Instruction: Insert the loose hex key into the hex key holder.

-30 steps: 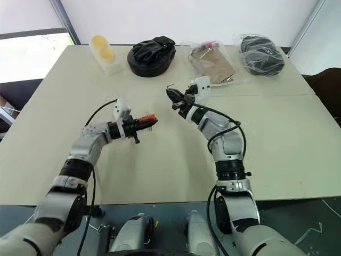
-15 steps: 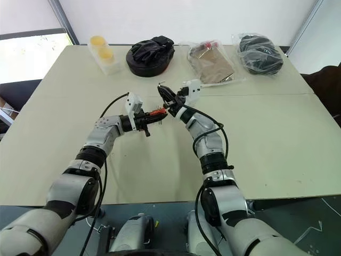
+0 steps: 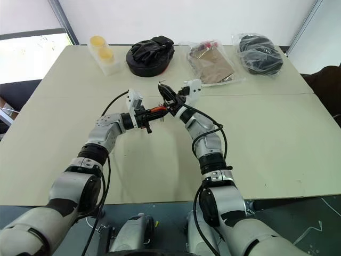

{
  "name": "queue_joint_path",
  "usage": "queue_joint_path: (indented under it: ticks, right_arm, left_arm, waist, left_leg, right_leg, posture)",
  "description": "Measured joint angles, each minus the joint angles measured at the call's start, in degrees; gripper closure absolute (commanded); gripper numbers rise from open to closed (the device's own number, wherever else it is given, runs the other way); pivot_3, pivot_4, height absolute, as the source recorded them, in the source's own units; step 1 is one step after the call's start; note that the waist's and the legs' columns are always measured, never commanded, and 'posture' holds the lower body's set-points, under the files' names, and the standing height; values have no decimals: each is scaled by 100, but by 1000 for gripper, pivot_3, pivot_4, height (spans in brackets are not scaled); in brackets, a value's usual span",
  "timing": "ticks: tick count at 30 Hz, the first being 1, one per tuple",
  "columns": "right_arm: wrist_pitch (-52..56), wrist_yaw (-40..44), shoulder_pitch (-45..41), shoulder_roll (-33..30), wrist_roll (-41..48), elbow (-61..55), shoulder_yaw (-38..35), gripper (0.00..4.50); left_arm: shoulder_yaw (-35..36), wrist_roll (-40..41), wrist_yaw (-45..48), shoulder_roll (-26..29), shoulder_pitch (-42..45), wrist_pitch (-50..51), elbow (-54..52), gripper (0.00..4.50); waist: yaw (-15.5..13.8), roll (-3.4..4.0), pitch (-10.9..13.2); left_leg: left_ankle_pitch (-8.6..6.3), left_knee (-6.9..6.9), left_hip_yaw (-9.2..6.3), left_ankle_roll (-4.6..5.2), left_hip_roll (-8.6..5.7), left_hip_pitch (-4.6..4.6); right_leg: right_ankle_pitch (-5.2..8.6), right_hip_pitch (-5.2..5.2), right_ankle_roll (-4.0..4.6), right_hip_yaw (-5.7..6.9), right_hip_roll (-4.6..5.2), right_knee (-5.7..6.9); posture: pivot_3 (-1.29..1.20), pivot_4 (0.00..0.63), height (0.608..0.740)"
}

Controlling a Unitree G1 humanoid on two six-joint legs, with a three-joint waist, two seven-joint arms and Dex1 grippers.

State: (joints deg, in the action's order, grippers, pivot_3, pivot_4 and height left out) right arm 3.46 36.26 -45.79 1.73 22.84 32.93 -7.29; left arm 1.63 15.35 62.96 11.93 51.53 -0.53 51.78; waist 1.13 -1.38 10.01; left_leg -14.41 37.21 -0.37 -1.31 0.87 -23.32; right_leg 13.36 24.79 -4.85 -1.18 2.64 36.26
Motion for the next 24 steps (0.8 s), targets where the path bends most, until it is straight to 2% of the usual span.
queue_joint_path:
  ticks: [24]
  right_arm:
    - [0,-34,-1,38,5,0,-39,4445]
  left_arm:
    - [203,8,-107,-73,71,-14,206,4500]
  waist:
    - [-1,0,0]
  left_leg:
    - [0,1,0,0,0,0]
  right_leg:
    - [0,0,0,0,0,2]
  posture:
    - [0,150,740]
